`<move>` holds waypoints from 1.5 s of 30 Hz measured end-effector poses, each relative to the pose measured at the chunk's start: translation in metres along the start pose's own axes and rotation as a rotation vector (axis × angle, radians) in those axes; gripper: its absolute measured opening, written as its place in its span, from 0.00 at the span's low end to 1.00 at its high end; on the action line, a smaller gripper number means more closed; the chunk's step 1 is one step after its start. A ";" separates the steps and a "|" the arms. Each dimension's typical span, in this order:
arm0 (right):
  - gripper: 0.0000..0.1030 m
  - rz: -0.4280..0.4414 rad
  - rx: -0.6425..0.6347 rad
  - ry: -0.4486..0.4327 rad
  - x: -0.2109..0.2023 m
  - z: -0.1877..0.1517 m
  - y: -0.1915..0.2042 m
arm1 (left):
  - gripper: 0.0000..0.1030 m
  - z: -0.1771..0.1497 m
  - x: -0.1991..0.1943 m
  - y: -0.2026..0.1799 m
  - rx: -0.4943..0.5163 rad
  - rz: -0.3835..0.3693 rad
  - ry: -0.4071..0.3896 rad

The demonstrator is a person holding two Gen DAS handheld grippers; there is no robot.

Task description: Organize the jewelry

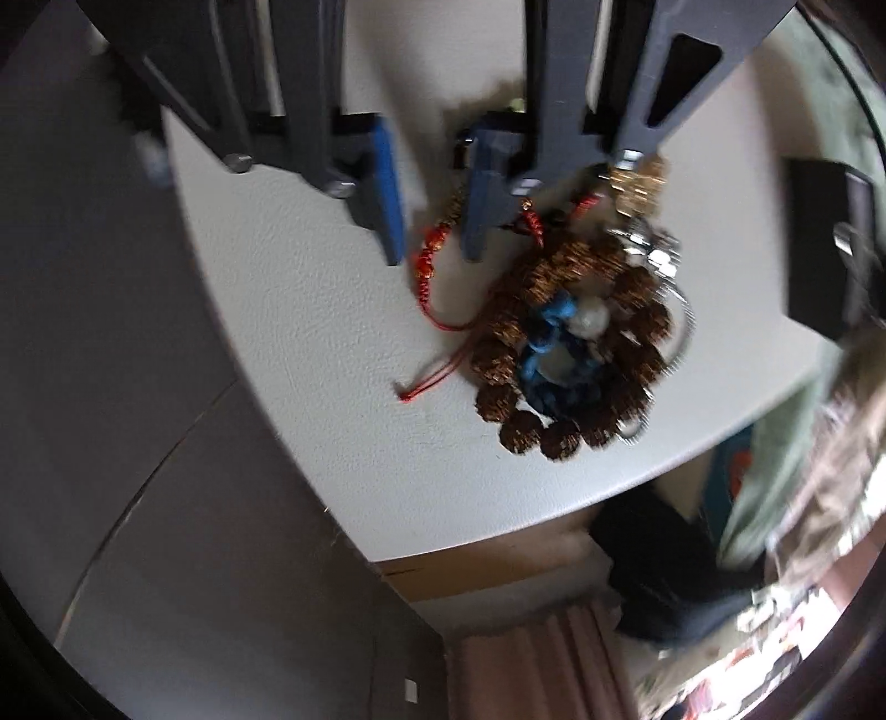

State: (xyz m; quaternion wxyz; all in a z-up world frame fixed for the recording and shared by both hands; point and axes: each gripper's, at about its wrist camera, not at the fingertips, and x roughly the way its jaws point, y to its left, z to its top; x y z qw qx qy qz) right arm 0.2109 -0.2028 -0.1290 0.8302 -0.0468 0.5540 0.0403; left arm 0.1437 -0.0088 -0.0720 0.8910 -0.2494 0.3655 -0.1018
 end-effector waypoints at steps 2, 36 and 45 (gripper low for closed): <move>0.09 0.021 -0.007 -0.002 -0.001 0.000 -0.003 | 0.03 0.000 -0.006 0.005 -0.011 0.006 -0.008; 0.09 0.783 0.091 -0.278 -0.104 -0.009 0.042 | 0.62 0.015 -0.082 0.096 -0.278 0.146 -0.094; 0.09 0.890 0.043 -0.258 -0.098 -0.009 0.090 | 0.75 0.021 -0.106 0.110 -0.299 0.163 -0.182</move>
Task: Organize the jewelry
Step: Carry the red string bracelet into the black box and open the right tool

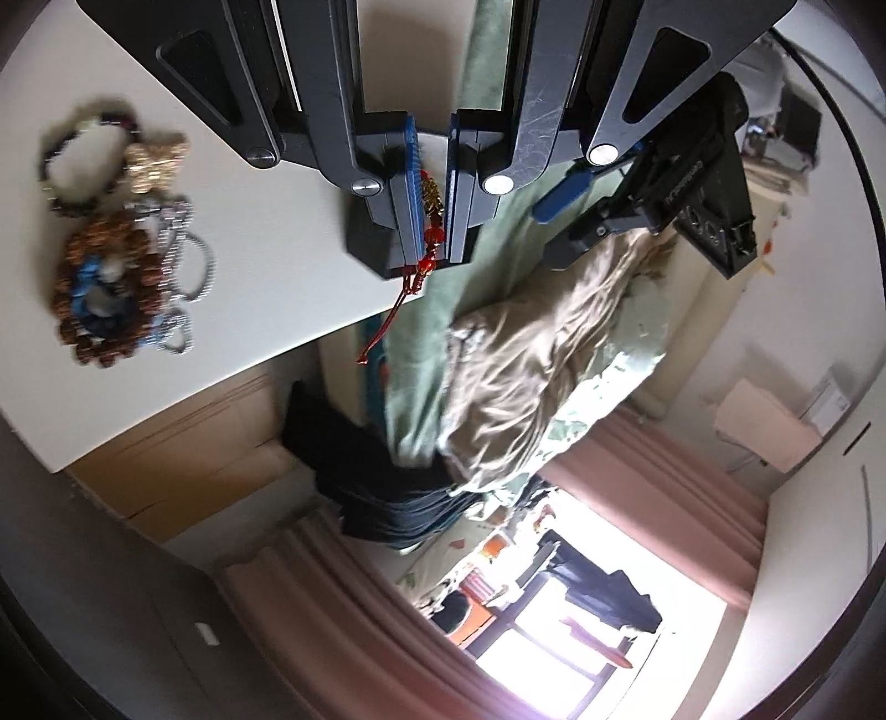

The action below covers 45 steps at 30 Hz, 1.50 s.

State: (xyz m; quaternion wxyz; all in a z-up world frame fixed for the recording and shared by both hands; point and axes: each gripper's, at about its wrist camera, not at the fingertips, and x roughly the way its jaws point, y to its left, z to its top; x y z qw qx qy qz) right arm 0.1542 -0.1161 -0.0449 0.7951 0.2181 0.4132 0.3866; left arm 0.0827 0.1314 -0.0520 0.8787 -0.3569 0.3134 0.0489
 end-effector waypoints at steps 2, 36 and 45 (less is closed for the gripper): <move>0.09 0.020 -0.002 0.011 0.009 -0.002 0.005 | 0.75 0.006 -0.002 0.005 -0.007 0.007 -0.012; 0.87 -0.230 0.148 -0.059 -0.067 0.012 -0.061 | 0.93 -0.049 0.023 -0.080 0.197 0.009 -0.029; 0.94 -0.281 0.150 -0.066 -0.107 0.012 -0.090 | 0.93 -0.077 0.038 -0.110 0.301 0.012 0.010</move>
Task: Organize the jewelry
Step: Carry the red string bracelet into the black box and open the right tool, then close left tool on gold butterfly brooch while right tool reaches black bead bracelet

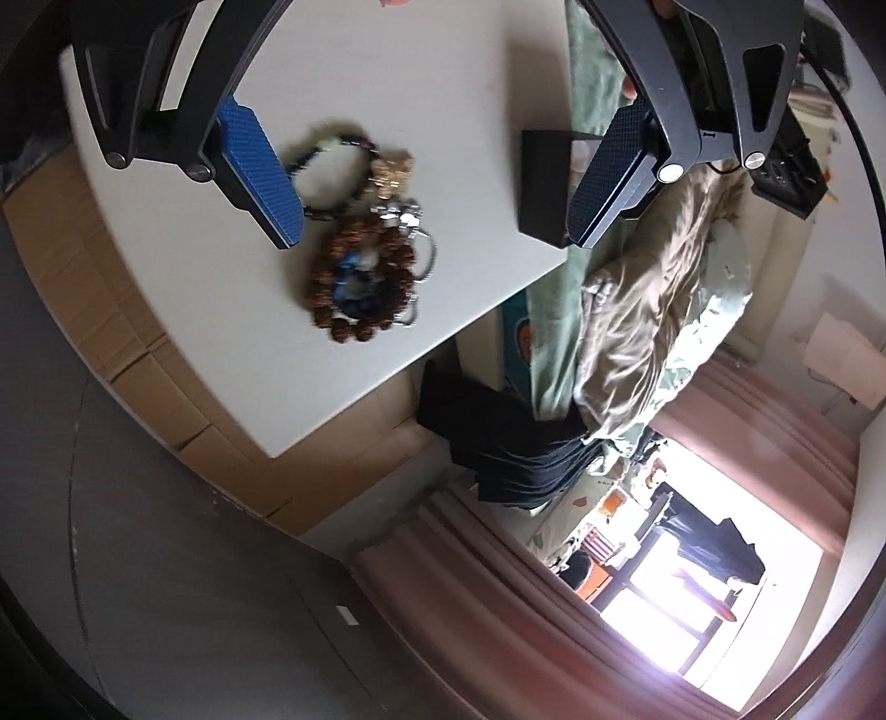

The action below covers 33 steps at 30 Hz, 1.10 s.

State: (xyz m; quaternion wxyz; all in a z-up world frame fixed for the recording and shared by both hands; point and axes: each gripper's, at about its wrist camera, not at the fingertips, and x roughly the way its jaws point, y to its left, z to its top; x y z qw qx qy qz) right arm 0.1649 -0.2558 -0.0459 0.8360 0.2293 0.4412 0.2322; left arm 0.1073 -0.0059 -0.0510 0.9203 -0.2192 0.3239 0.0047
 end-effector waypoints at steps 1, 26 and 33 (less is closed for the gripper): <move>0.94 -0.009 0.002 0.001 -0.002 0.001 -0.004 | 0.93 -0.002 0.002 -0.003 0.013 -0.003 0.006; 0.94 -0.180 0.093 0.134 0.004 0.002 -0.066 | 0.70 -0.060 0.086 -0.055 0.221 0.036 0.266; 0.94 -0.185 0.088 0.148 0.006 0.003 -0.069 | 0.65 -0.072 0.105 -0.055 0.250 0.069 0.309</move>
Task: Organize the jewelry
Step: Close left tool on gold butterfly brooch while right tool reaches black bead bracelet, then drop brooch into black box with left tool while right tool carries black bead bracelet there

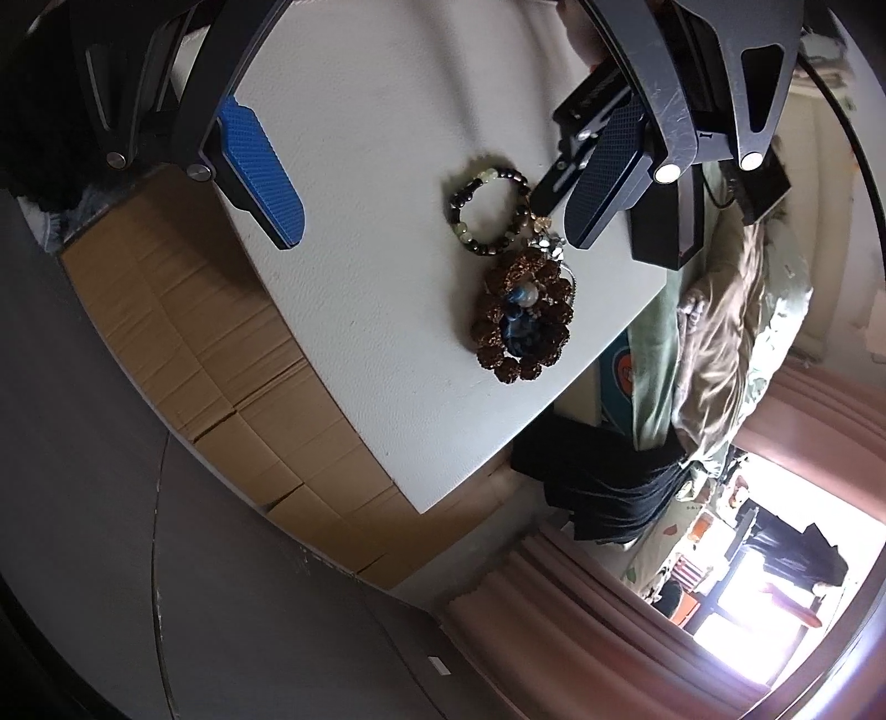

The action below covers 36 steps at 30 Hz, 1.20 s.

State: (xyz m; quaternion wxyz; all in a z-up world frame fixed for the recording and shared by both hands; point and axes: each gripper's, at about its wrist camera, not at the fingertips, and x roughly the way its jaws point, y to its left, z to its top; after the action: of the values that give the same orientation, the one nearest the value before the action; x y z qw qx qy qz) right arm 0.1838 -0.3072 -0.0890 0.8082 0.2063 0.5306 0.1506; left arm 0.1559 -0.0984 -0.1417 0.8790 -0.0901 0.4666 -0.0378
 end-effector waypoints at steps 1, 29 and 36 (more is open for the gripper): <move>0.94 -0.001 0.000 0.003 0.001 0.000 0.000 | 0.62 -0.001 0.003 -0.001 0.005 0.008 0.006; 0.48 -0.078 -0.130 0.114 0.052 -0.015 0.032 | 0.34 0.014 -0.057 0.044 -0.119 -0.064 -0.102; 0.37 -0.136 -0.214 0.115 0.071 -0.018 0.049 | 0.34 0.015 -0.075 0.066 -0.166 -0.054 -0.127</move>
State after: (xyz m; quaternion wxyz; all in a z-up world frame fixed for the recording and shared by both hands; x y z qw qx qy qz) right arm 0.1934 -0.2286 -0.1277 0.8023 0.0733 0.5697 0.1626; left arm 0.1248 -0.0202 -0.0855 0.8950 -0.1771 0.4091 -0.0168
